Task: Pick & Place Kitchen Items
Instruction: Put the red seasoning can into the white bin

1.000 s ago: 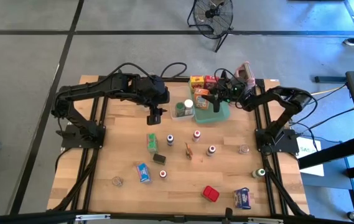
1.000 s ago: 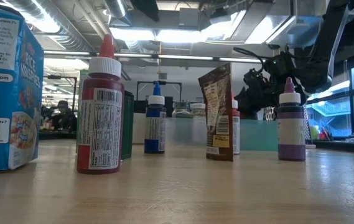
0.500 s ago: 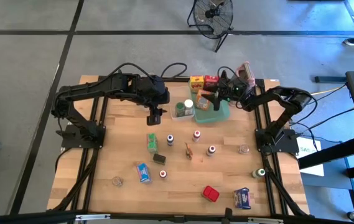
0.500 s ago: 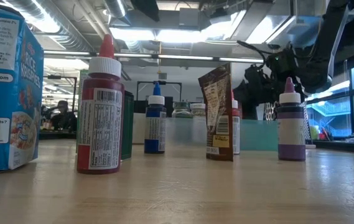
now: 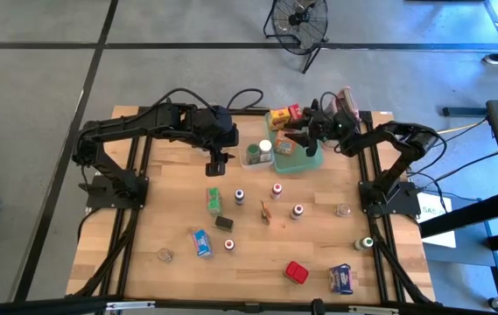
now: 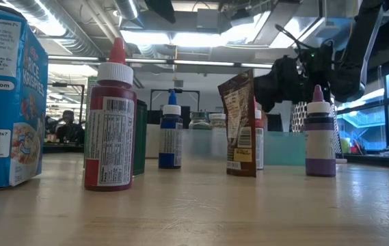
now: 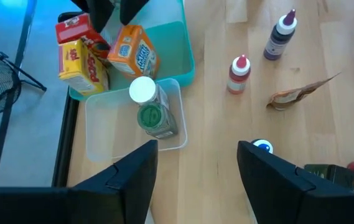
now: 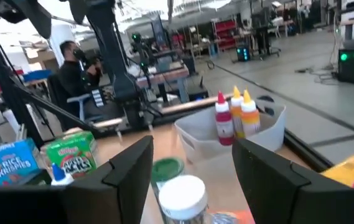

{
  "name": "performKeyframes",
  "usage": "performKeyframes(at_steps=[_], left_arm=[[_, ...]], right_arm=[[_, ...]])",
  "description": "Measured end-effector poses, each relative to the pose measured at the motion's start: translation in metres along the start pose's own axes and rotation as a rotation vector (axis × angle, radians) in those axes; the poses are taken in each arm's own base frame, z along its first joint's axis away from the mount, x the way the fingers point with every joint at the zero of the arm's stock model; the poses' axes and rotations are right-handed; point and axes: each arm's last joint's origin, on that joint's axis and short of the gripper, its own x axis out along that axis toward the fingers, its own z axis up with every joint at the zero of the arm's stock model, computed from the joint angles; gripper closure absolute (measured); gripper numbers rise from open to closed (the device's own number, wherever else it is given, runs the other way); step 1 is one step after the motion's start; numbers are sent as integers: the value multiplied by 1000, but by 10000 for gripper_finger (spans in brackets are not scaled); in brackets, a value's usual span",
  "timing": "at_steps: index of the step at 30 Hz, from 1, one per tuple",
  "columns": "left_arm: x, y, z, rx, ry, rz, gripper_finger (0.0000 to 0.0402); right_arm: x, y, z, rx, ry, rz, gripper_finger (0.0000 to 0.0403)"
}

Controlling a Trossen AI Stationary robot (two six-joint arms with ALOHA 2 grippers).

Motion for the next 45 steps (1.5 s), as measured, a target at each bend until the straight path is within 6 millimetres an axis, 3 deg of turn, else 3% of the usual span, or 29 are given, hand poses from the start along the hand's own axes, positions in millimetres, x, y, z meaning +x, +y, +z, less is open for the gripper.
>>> performKeyframes(at_steps=[9, 13, 23, 38, 45], left_arm=[[0, 0, 0, 1, 0, -2, 186], [0, -1, -1, 1, 6, -31, 189], [-1, -7, -1, -8, 17, -45, 190], [-2, -17, 0, 15, 12, -61, 192], [-2, -17, 0, 13, 11, -61, 192]], right_arm=[[-2, 11, 21, -32, -122, 147, 180], [-4, 23, 42, -89, -140, 251, 180], [-35, 80, 106, -211, -142, 507, 180], [-95, 161, 149, -151, -57, 679, 180], [-119, 196, 187, -147, 25, 743, 180]])
